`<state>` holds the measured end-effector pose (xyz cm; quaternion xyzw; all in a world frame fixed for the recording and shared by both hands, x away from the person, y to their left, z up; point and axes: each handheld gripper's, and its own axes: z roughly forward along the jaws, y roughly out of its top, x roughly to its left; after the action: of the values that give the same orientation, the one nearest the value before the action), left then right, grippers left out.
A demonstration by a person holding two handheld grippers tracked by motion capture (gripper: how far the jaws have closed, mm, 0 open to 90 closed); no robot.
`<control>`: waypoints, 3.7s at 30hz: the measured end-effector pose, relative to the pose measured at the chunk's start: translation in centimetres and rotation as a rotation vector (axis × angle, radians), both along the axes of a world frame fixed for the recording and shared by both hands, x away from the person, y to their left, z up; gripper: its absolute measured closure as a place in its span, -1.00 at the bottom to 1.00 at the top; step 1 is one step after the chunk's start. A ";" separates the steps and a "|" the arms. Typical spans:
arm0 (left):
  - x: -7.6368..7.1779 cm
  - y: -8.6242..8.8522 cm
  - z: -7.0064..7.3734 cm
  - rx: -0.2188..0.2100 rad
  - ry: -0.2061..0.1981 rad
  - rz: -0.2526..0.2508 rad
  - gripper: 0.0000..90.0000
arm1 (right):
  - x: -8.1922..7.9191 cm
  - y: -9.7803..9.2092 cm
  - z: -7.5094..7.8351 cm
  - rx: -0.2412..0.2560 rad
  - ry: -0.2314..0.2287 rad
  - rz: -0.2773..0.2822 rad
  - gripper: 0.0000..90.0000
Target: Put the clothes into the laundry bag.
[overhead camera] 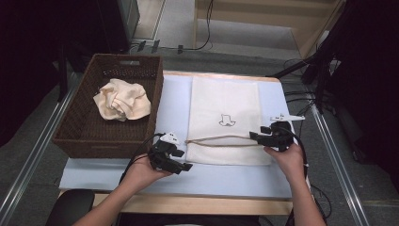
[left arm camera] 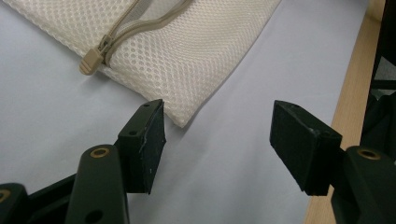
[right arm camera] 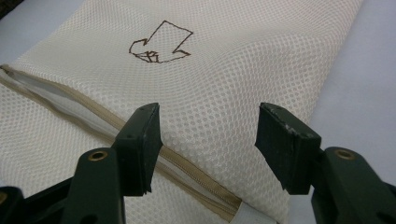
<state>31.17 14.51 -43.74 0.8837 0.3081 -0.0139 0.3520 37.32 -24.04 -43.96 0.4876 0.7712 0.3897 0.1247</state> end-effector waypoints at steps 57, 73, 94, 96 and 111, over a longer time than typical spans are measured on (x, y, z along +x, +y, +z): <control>-0.9 2.0 4.5 0.019 0.010 -0.039 -0.28 | -0.4 0.9 0.2 -0.001 -0.002 0.075 -0.03; -0.7 2.3 6.2 0.024 0.004 -0.041 -0.29 | -0.5 1.2 0.3 -0.004 -0.006 0.095 -0.03; 0.2 3.8 8.7 0.046 -0.003 -0.006 -0.29 | -0.8 1.6 0.4 -0.009 -0.007 0.106 -0.03; 0.4 4.0 9.0 0.036 0.001 -0.002 -0.28 | -0.8 1.7 0.5 -0.005 -0.007 0.107 -0.03; 2.1 5.9 11.2 0.012 -0.004 0.070 -0.29 | -0.7 1.7 0.7 0.011 -0.012 0.111 -0.04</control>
<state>33.28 20.38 -32.57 0.8745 0.3381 0.0020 0.3476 36.60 -22.39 -43.25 0.4425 0.7941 0.4032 0.1050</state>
